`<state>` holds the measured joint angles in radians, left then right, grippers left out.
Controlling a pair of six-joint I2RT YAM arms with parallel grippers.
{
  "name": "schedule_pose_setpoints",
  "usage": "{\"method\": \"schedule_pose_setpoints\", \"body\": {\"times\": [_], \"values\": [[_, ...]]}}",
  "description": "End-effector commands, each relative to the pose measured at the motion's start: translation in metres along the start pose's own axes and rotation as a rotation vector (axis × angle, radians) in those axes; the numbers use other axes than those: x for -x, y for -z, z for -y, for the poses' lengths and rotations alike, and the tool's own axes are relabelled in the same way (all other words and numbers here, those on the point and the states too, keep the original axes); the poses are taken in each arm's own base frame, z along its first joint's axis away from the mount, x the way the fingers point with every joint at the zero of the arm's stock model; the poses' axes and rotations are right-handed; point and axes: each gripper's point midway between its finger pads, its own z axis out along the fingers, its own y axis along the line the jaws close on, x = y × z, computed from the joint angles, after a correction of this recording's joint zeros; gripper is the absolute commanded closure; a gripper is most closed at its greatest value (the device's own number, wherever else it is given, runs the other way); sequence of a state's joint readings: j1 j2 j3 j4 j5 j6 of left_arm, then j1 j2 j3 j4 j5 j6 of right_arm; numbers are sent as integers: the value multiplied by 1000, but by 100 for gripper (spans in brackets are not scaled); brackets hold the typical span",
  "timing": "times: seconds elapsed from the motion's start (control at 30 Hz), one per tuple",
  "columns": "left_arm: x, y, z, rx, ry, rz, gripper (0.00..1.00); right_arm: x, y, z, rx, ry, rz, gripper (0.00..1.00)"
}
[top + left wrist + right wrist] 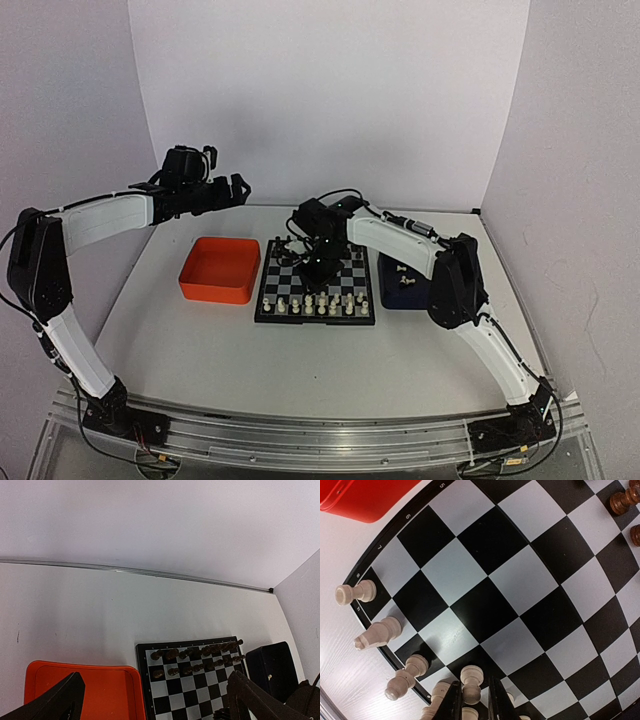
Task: Set up the chess pieces on the board
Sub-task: Place the chess piece on the chessboard.
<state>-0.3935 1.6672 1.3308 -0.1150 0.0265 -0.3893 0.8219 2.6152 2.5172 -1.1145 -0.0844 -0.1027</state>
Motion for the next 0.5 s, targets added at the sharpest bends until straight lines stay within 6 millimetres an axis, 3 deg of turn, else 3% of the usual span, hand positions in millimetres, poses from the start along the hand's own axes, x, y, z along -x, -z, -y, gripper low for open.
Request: {"method": "schedule_pose_setpoints", "body": {"times": [0.0,0.47], "values": [[15,8,4,-9,-12,34,0,7,5,-10,25,20,24,81],[19,7,7,-25,-14,45,0,21,24,-14,32,41,86,70]]}}
